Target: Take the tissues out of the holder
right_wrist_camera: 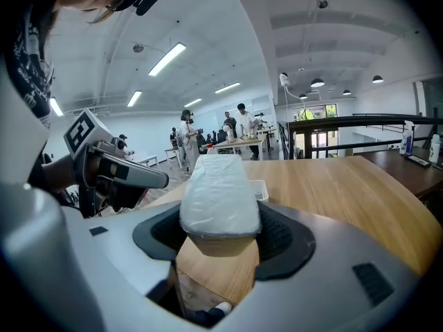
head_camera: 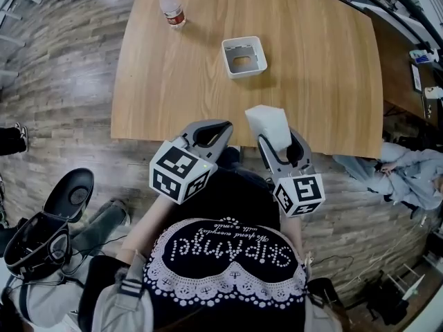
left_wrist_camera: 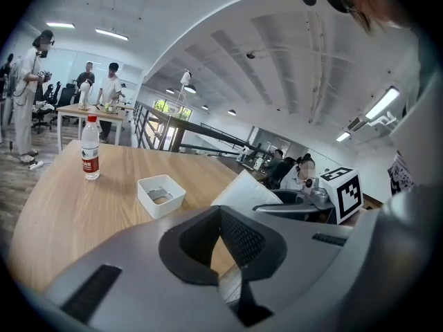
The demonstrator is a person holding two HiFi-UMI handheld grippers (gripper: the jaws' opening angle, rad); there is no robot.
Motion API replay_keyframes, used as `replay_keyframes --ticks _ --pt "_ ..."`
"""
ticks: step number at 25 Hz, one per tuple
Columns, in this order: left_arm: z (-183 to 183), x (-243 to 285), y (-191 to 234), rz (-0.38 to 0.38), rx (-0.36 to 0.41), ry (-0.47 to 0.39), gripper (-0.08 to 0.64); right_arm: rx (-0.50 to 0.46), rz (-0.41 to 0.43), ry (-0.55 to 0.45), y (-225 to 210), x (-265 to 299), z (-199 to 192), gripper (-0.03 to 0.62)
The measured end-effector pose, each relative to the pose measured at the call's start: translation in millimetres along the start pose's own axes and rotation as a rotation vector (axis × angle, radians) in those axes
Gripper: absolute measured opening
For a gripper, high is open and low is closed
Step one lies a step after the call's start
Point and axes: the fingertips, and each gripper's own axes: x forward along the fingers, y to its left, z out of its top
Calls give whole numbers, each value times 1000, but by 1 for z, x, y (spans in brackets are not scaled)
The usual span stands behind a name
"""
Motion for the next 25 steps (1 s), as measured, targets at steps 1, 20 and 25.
replay_keyframes --ticks 1,20,25 --pt "-1 -1 0 2 0 -1 6 2 0 -2 1 -1 -1 282" --pt "-8 -24 5 79 -38 -41 6 13 78 4 20 2 -7 282" --pt "-6 -23 8 74 -44 -40 6 39 78 8 18 6 -6 282"
